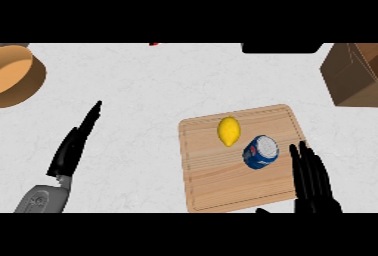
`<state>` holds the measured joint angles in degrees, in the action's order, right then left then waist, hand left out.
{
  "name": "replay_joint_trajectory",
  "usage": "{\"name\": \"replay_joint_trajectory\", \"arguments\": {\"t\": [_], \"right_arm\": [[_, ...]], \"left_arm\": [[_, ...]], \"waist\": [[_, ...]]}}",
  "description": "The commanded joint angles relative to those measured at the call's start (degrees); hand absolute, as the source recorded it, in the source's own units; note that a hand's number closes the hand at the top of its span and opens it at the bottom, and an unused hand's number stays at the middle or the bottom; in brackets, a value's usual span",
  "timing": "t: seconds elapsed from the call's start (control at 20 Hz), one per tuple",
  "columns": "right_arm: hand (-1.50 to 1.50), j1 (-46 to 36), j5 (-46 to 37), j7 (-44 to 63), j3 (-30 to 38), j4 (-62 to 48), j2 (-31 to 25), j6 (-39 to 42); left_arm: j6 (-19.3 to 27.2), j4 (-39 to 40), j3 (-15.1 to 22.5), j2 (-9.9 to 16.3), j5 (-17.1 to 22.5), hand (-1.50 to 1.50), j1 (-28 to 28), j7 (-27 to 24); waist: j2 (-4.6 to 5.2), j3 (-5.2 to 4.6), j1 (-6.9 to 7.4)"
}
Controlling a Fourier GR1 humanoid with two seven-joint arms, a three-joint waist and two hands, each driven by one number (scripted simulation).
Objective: Pick the can from the cutting board and place it in the cardboard box
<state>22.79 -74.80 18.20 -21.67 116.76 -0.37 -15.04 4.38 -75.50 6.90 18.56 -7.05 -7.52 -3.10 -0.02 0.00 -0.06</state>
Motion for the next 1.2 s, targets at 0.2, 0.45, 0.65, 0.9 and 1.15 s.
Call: {"name": "replay_joint_trajectory", "arguments": {"t": [0.2,0.45,0.65,0.9,1.15], "right_arm": [[-1.5,-6.44,2.37,1.68,3.64,-5.89,-0.66,0.87],[-1.5,-10.44,1.3,3.77,3.61,-8.5,0.33,1.53],[-1.5,-12.83,0.14,8.28,-0.31,-8.87,0.32,2.04],[-1.5,-16.6,4.14,3.15,3.09,-20.96,0.33,-3.36],[-1.5,-13.86,6.59,0.96,5.08,-16.83,-1.85,-1.61]], "left_arm": [[-1.41,2.2,-2.55,-2.34,-3.09,0.0,-0.8,-1.09],[-4.61,5.83,-6.1,-1.3,-2.44,0.0,-3.61,-2.76],[-2.2,-3.71,-2.12,-4.75,-4.99,0.0,3.99,-0.15],[-4.79,-3.13,-4.7,-3.63,-5.32,0.0,1.29,1.24],[-6.38,4.17,-8.76,-3.61,-5.4,0.0,-3.34,-1.77]], "waist": [[0.01,0.0,-0.07],[0.04,-0.01,-0.11],[-0.03,0.0,0.26],[0.02,0.02,0.22],[0.02,0.0,-0.12]]}}
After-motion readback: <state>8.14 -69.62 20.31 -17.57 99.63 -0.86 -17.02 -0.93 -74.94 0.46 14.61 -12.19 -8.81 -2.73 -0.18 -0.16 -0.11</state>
